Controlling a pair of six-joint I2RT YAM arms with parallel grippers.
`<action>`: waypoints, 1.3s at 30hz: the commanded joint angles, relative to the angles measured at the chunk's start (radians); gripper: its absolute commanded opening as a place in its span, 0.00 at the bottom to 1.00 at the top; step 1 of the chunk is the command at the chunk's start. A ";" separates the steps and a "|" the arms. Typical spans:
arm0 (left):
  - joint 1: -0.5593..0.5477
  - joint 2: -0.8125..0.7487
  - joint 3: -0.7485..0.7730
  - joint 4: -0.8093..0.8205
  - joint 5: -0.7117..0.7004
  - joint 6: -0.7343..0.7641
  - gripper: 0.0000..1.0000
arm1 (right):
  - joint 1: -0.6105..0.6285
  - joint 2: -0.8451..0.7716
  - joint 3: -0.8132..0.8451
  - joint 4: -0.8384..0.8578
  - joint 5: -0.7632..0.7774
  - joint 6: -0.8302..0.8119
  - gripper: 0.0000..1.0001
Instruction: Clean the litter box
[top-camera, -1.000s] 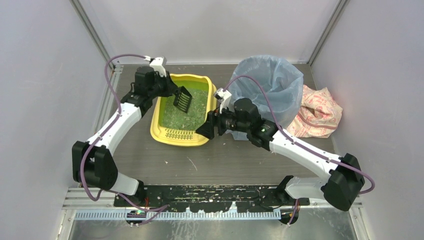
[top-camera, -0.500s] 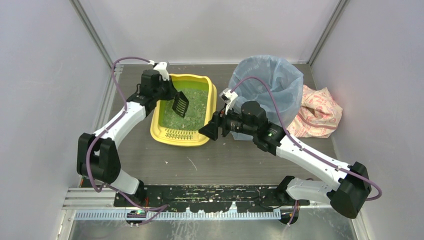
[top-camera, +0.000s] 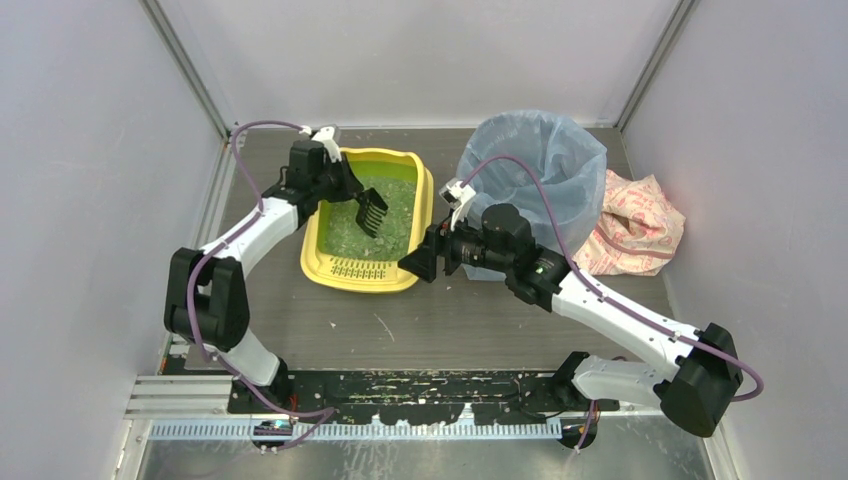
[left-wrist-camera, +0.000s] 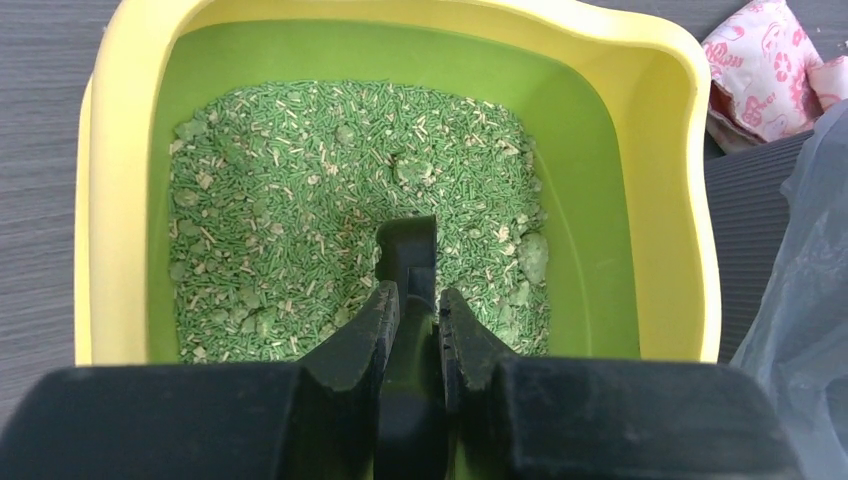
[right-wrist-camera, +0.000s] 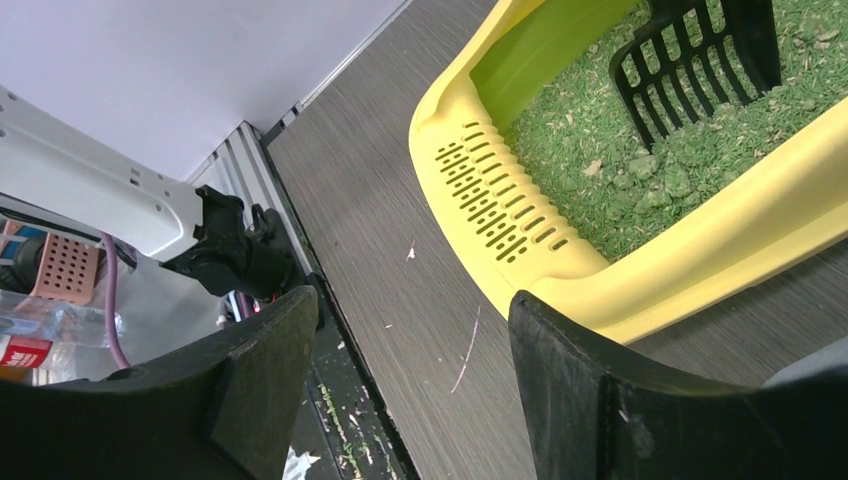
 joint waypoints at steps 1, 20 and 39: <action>-0.011 0.033 0.012 0.003 0.089 -0.086 0.00 | 0.002 -0.014 -0.002 0.051 0.015 0.007 0.75; 0.059 0.025 -0.076 0.122 0.170 -0.246 0.00 | 0.002 0.006 -0.017 0.049 0.024 0.020 0.75; 0.194 -0.179 -0.182 0.182 0.177 -0.292 0.00 | 0.002 0.032 -0.021 0.078 0.005 0.050 0.75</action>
